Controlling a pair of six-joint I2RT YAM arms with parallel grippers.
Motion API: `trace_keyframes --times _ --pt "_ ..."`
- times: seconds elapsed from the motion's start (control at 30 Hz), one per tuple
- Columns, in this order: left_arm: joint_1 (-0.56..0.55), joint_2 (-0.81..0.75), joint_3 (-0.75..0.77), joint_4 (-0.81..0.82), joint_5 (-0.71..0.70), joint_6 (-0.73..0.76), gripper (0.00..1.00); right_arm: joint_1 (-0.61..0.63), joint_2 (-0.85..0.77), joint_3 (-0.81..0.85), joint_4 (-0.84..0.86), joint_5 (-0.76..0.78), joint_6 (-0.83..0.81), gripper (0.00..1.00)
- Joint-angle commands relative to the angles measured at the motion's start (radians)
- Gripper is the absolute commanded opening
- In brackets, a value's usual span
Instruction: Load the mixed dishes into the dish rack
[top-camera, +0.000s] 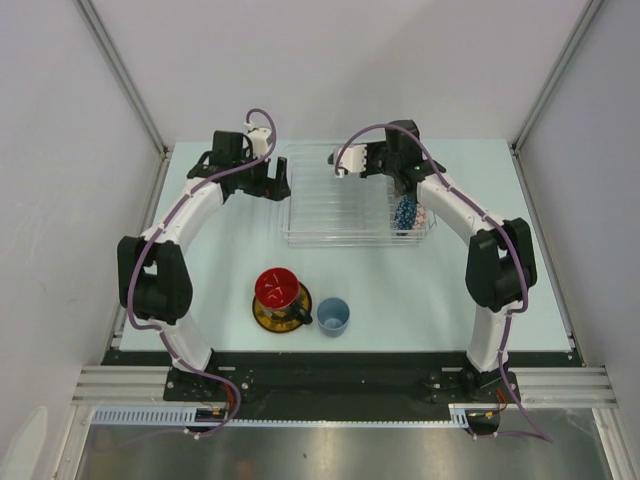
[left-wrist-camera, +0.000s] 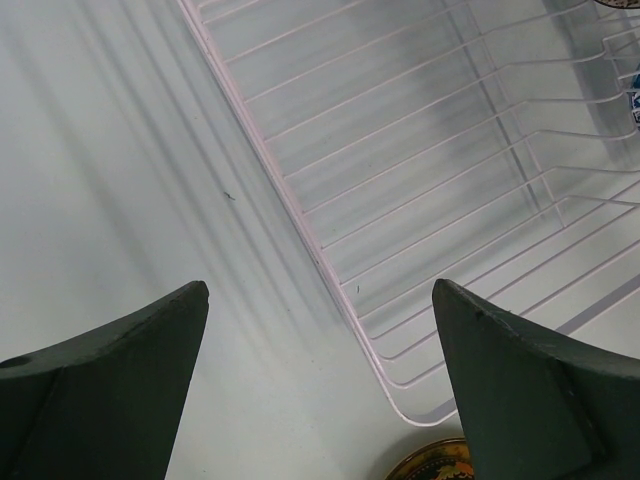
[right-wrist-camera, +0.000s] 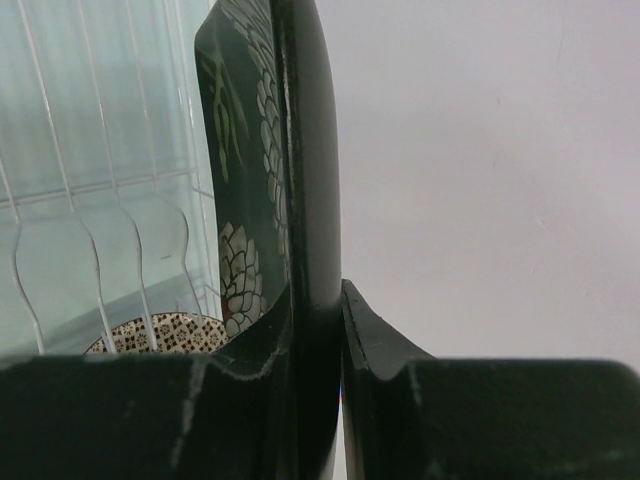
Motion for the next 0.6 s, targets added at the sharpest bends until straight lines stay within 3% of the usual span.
trace_keyframes --times 0.0,0.57 --pt "0.003 -0.016 -0.007 0.035 0.010 -0.014 1.00 -0.030 -0.028 0.082 0.270 0.008 -0.020 0.00" --pt "0.005 -0.010 -0.021 0.046 0.017 -0.017 1.00 -0.042 -0.046 0.110 0.264 -0.006 -0.023 0.00"
